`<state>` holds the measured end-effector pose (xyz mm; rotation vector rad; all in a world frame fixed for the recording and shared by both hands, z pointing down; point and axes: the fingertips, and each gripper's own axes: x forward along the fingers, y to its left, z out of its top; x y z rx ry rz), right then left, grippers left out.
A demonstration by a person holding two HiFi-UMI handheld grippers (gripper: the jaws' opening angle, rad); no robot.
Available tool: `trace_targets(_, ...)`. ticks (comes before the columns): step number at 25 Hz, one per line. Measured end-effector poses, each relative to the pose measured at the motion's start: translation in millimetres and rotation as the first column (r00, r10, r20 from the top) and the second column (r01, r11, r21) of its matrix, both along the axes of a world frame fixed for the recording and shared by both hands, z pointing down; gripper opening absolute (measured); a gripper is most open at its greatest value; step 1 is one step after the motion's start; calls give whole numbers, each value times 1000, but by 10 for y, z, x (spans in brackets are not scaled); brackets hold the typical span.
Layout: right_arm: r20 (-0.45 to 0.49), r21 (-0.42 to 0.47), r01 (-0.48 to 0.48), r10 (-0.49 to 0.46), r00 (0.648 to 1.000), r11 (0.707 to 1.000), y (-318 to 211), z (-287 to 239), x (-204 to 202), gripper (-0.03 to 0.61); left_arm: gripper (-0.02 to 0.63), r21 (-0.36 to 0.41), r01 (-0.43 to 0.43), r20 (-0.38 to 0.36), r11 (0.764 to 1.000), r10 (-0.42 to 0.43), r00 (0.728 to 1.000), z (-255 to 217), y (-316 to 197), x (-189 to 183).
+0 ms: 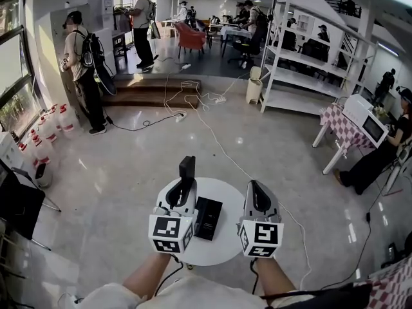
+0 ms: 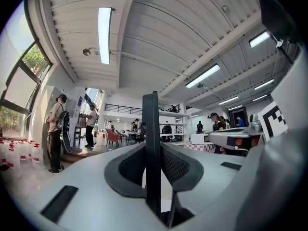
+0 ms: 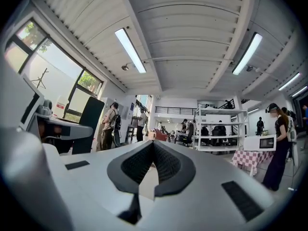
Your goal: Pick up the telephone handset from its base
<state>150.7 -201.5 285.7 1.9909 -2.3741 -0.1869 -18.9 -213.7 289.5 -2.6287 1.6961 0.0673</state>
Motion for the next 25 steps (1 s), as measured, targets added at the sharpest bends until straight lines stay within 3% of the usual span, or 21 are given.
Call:
trace_targets(14, 34, -81, -36, 39, 999, 996, -19, 167, 83, 23, 84, -36, 17, -6, 999, -17, 1000, 89, -27, -114)
trace_targets(25, 25, -125, -41, 44, 999, 991, 11, 270, 138, 23, 84, -88, -2, -29, 996, -1, 1000, 212, -3, 2)
